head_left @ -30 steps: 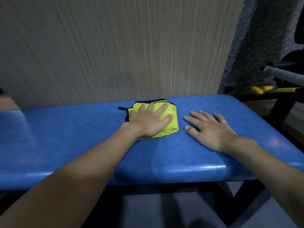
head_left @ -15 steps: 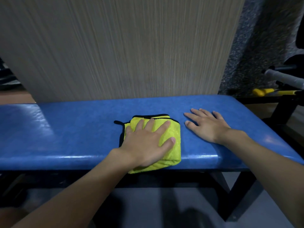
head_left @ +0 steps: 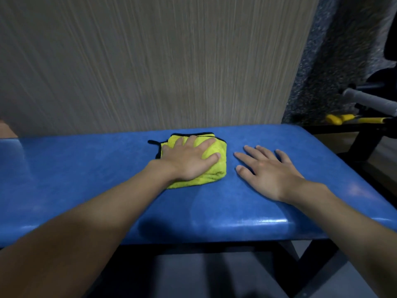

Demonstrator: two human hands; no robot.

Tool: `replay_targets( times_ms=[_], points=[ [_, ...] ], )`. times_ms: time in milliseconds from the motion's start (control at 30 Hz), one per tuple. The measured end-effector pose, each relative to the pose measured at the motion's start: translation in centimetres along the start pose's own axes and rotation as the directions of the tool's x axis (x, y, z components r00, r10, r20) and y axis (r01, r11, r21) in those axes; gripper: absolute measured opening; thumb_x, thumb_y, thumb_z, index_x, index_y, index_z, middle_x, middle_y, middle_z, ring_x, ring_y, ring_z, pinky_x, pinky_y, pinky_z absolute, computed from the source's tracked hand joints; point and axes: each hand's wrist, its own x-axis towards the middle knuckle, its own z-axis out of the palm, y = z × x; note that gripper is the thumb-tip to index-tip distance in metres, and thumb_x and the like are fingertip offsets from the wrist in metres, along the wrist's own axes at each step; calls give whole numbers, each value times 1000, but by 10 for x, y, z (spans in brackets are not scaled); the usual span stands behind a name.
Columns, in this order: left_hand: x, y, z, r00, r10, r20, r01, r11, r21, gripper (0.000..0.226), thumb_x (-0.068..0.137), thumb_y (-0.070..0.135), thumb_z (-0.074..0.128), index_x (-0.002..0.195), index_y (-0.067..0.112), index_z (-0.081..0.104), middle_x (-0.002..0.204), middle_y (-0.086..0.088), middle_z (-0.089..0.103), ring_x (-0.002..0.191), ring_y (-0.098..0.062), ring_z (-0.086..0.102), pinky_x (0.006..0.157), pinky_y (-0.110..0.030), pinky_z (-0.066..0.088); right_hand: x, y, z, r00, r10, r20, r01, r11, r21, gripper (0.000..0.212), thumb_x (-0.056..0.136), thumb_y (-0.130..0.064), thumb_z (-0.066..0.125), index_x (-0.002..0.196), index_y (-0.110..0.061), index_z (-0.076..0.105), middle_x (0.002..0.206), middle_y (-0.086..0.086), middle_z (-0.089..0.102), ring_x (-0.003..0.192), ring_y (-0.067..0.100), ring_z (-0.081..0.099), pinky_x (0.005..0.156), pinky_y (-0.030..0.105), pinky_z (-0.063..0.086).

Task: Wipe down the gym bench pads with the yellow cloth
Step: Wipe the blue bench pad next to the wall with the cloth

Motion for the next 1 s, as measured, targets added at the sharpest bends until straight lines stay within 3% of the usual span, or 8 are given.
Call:
replay_targets(
  times_ms=[233,433,633,1000],
  points=[
    [76,3,-12,998,-64,0,64,998,-18,69,84,81,12,149,59,8,165,1,15,149,-37,17,109,-68,20,-1,1,0,1000,-7,2,7,1000,11,59,98,-61,11,155,-45,10,166,-15,0,152,11,-6,121,49,-4],
    [81,5,-10,997,-80,-15,80,996,-26,66,88,79,13,151,59,4,165,-1,15,149,-37,18,110,-65,19,0,3,-1,1000,-8,-5,8,999,34,59,98,-62,15,154,-46,12,165,-16,3,151,9,-4,121,47,-5],
    [43,9,-6,998,-60,-11,59,998,-13,65,92,77,13,152,56,1,168,1,6,153,-33,7,114,-65,12,1,3,0,1000,-12,-28,13,997,70,58,97,-63,18,153,-48,16,164,-17,7,151,8,-1,121,46,-4],
    [-87,20,1,1000,9,-4,-9,1000,25,67,90,76,9,152,54,-4,168,-2,5,153,-32,3,116,-65,10,-4,3,-2,999,-7,-35,10,997,74,58,99,-63,20,154,-45,20,165,-14,10,152,11,4,121,48,0]
  ],
)
